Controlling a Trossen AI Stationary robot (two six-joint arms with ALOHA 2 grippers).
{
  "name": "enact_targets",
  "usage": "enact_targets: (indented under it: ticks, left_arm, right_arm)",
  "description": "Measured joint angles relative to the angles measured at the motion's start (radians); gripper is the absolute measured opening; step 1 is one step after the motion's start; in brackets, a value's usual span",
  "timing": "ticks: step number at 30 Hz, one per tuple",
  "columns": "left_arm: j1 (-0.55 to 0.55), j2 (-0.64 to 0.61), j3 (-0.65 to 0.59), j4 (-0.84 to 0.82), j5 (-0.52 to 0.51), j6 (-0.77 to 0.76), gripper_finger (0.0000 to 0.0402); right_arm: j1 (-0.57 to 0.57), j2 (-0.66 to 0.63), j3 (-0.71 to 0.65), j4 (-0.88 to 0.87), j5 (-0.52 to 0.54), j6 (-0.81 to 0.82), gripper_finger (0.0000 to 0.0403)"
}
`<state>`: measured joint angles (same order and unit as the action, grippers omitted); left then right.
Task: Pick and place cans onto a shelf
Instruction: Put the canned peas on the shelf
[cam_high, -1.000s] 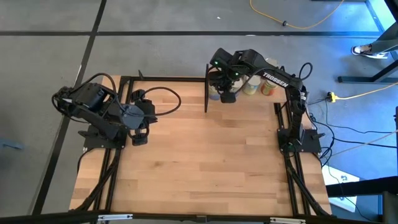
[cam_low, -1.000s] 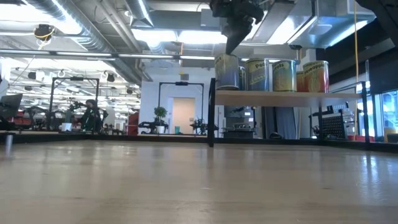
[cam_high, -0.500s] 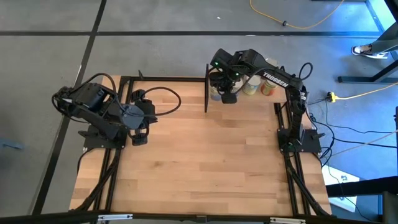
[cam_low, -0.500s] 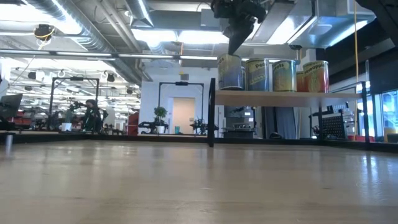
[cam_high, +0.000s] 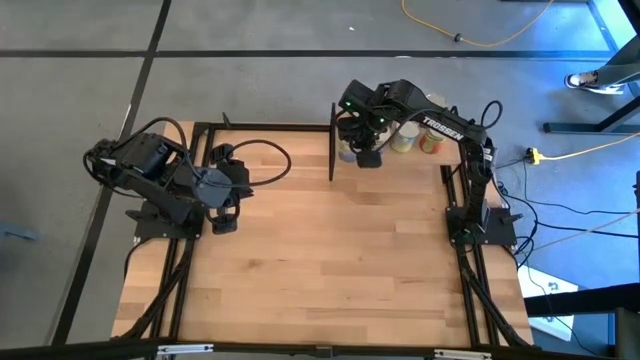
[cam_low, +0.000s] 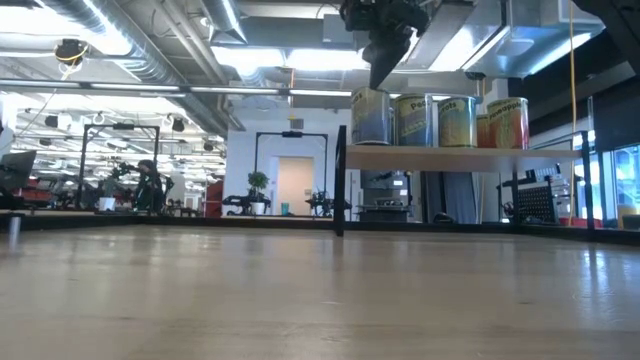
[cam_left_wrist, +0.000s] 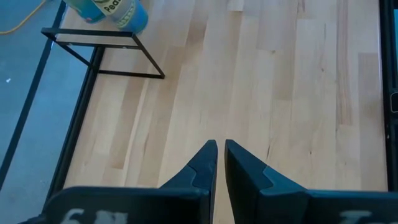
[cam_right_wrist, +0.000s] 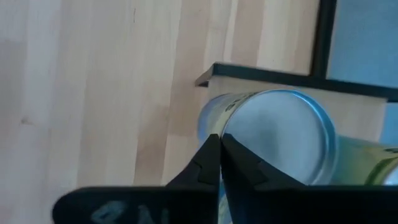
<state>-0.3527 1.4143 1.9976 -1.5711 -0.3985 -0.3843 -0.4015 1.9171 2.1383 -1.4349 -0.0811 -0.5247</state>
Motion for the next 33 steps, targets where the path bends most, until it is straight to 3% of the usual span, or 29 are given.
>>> enact_targets:
  ticks: [33]
  left_arm:
    - [0.0, 0.0, 0.0, 0.0, 0.0, 0.002, 0.0025]
  right_arm:
    - [0.006, -0.008, -0.029, 0.019, 0.019, 0.007, 0.0017]
